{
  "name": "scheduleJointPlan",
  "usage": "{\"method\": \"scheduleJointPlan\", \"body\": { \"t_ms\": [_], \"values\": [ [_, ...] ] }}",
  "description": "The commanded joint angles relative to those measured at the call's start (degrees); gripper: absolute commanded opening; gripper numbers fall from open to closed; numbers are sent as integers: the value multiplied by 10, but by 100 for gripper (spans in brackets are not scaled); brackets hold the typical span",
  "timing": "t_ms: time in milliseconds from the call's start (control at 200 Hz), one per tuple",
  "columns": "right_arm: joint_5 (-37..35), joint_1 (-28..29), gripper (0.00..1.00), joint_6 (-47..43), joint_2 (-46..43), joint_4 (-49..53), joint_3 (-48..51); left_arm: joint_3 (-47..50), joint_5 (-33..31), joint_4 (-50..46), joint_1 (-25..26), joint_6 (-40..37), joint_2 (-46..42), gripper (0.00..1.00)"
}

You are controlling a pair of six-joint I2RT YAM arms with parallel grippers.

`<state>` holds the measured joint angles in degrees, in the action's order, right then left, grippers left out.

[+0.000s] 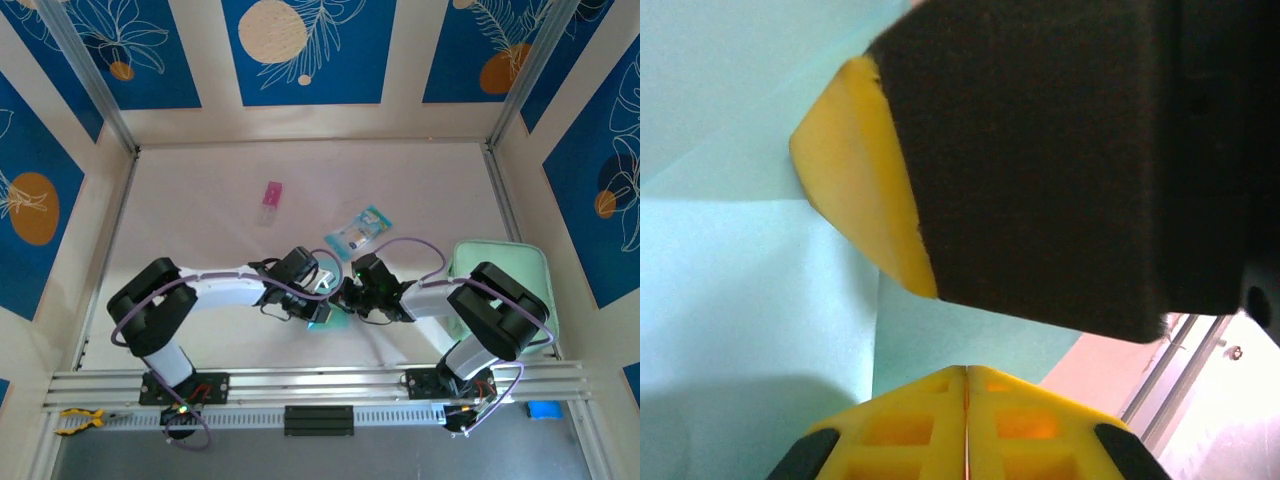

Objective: Fold a paper plane with a square sheet of paper (pick it up from the middle)
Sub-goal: Fold the triangle a second time at the center of the table.

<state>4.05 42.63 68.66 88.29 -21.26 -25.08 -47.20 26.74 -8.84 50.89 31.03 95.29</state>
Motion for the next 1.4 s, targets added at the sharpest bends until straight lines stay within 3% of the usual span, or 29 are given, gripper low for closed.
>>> {"method": "scheduleJointPlan", "body": {
  "t_ms": [0, 770, 1120, 1395],
  "values": [
    [-10, -4, 0, -3, 18, 72, 6, 8, -7, -8, 2, -10, 7, 10],
    [-7, -12, 0, -10, 11, 86, 12, 107, 11, 21, 1, 41, -52, 10],
    [-5, -14, 0, -13, 7, 87, 11, 96, -45, -3, 0, 48, -160, 8],
    [3, -15, 0, -12, 13, 77, 11, 15, -22, 30, 0, 33, -52, 7]
  ]
}}
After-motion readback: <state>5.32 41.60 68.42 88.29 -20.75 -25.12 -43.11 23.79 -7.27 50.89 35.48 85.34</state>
